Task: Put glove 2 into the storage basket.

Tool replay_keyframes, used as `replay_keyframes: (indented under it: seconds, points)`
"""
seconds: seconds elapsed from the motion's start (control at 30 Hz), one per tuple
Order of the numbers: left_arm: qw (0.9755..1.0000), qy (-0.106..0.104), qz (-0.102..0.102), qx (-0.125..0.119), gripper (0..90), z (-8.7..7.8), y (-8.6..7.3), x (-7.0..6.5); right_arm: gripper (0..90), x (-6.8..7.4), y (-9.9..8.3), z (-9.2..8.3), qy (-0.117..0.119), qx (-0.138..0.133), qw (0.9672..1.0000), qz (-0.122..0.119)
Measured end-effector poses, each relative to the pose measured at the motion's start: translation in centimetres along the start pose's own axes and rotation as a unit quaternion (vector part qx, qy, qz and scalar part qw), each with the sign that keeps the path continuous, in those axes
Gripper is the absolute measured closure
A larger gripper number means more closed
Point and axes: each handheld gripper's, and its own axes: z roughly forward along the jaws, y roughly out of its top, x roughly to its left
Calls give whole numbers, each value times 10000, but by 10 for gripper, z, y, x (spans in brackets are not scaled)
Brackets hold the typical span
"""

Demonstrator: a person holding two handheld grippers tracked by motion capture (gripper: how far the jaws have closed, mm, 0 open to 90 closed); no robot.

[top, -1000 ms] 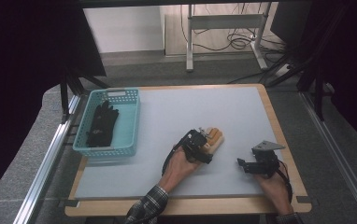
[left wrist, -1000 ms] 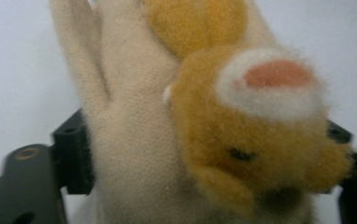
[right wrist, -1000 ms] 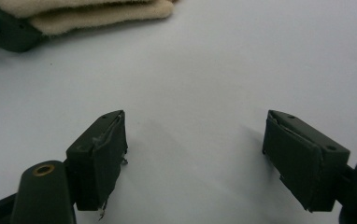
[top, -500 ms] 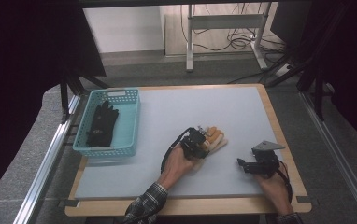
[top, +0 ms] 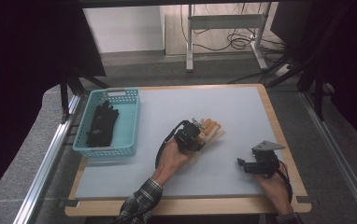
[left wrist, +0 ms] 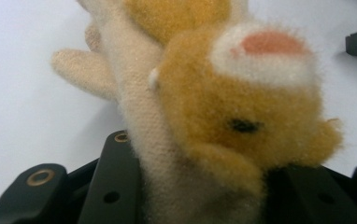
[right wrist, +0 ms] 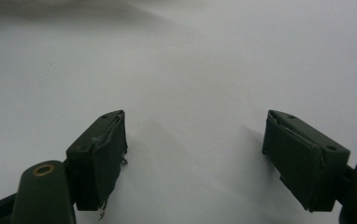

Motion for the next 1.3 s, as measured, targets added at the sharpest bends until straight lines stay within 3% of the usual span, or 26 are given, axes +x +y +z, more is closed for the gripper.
replay_keyframes:
  seconds: [0.43, 0.63, 0.97, 1.3]
  points:
    - [9992, 379, -149, -21, 625, -28, 0, 27, 212, 0, 0, 0, 2, -1, 10000, 2]
    - [9979, 518, -369, -120, 623, -46, -1, 42, 212, 0, 0, 0, 3, -2, 10000, 2]
    - [9942, 837, -650, -197, 621, -76, -5, 69, 212, 0, 0, 0, 1, -4, 10000, -1]
    - [9884, 1160, -956, -194, 621, -97, -18, 98, 212, 0, 0, 0, 1, -4, 10000, 3]
